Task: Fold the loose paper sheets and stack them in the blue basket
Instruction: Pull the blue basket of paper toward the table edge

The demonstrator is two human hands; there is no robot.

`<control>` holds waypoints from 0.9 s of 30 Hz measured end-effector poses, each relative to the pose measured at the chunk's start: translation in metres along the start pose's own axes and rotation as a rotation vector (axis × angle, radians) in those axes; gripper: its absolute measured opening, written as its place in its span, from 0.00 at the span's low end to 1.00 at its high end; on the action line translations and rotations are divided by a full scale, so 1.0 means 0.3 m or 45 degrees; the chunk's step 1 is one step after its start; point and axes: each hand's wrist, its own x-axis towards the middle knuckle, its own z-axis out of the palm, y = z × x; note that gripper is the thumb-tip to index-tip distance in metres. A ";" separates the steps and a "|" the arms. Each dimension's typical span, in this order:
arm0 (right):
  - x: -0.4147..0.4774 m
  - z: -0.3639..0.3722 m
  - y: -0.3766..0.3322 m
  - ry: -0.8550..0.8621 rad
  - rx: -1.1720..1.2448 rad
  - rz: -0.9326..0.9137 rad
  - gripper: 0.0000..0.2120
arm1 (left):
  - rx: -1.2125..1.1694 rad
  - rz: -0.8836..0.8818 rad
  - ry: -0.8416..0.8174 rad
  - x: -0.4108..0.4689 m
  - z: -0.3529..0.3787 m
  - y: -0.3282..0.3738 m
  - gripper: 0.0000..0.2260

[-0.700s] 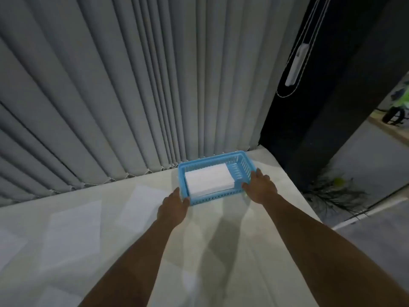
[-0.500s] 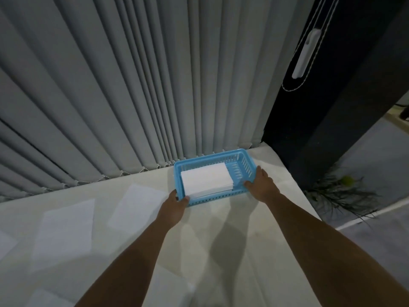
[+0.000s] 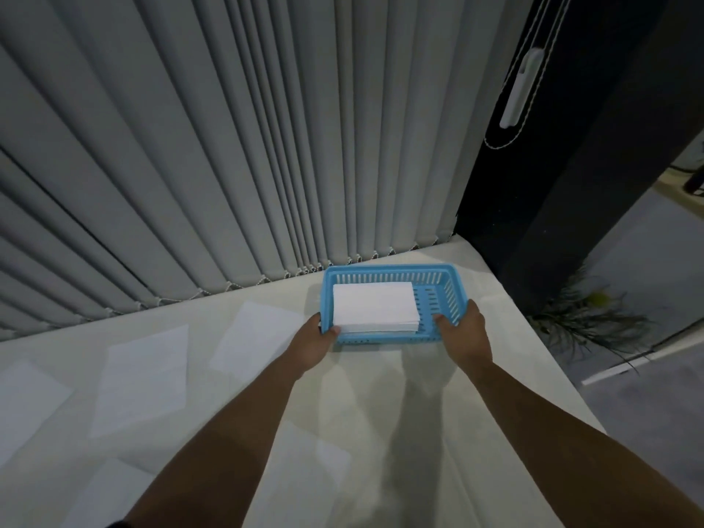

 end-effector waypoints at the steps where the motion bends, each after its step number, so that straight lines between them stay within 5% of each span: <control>1: -0.063 -0.009 -0.003 0.038 0.017 -0.004 0.30 | -0.028 0.003 -0.028 -0.022 -0.002 0.003 0.19; 10: -0.544 0.045 0.137 0.323 0.072 0.116 0.41 | -0.128 0.002 -0.168 -0.181 0.012 -0.114 0.09; 19: -0.813 0.150 0.215 0.428 0.163 0.203 0.43 | -0.098 0.174 -0.260 -0.255 -0.003 -0.235 0.18; 27: -0.910 0.203 0.160 0.411 0.192 0.205 0.51 | -0.005 0.099 0.021 -0.308 -0.012 -0.277 0.27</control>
